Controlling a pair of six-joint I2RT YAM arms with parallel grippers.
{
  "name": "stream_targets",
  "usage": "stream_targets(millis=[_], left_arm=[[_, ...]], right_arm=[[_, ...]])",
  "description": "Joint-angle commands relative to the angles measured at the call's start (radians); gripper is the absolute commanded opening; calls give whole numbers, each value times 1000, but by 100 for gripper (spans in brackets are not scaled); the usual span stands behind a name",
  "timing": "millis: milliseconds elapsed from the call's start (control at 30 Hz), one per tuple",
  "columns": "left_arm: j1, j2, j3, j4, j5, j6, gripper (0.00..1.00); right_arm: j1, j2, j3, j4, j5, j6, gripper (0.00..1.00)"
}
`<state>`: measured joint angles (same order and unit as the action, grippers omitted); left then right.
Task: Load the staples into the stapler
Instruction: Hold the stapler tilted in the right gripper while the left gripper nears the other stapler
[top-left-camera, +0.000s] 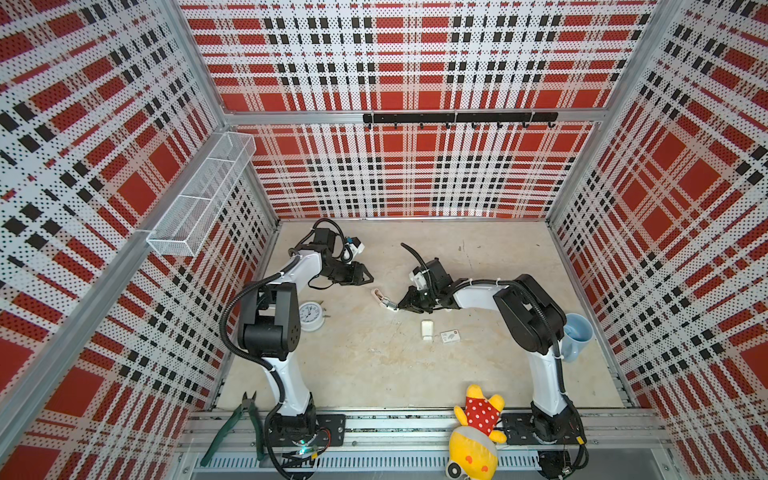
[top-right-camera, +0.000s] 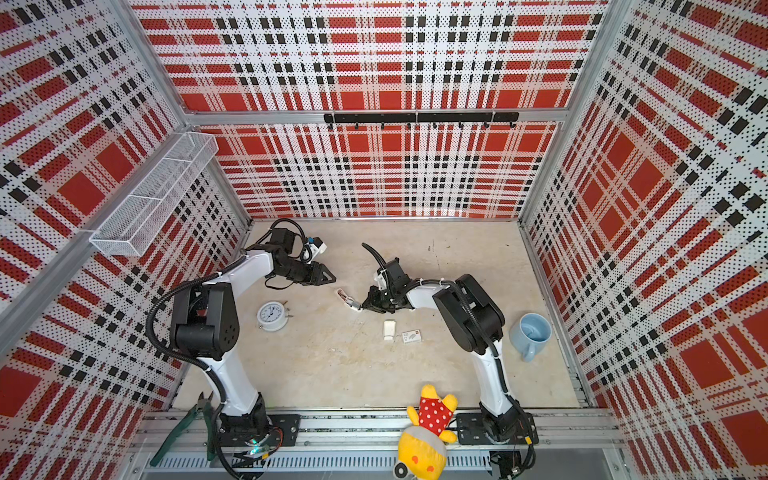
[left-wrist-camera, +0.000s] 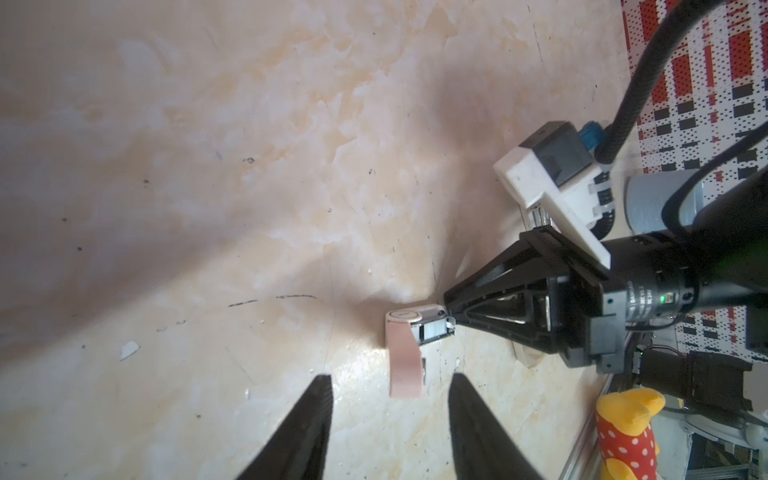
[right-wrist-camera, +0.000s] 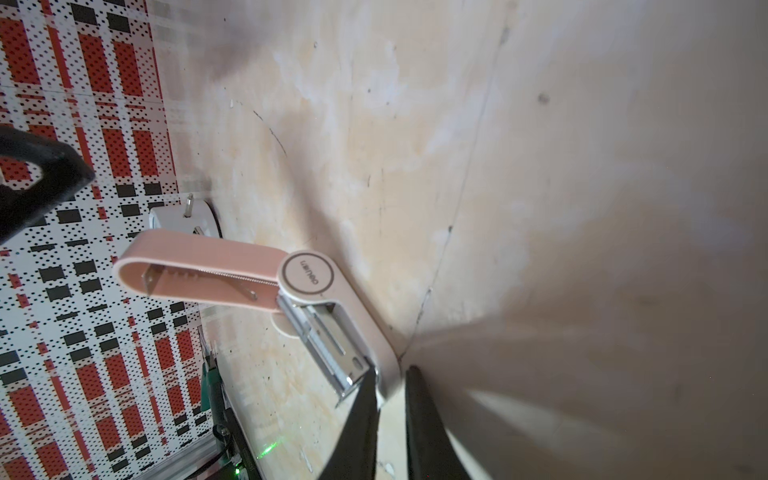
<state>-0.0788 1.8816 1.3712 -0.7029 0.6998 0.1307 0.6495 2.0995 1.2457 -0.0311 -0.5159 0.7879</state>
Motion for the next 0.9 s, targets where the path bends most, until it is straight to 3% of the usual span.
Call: stream_targets(millis=[0, 367, 867], left_arm=[[-10, 5, -4, 32, 8, -18, 49], [-25, 20, -35, 40, 26, -26, 46], [-34, 11, -92, 40, 42, -13, 37]], right_arm=[[12, -29, -26, 0, 15, 22, 16], [13, -7, -36, 34, 26, 52, 15], [13, 45, 60, -47, 40, -12, 10]])
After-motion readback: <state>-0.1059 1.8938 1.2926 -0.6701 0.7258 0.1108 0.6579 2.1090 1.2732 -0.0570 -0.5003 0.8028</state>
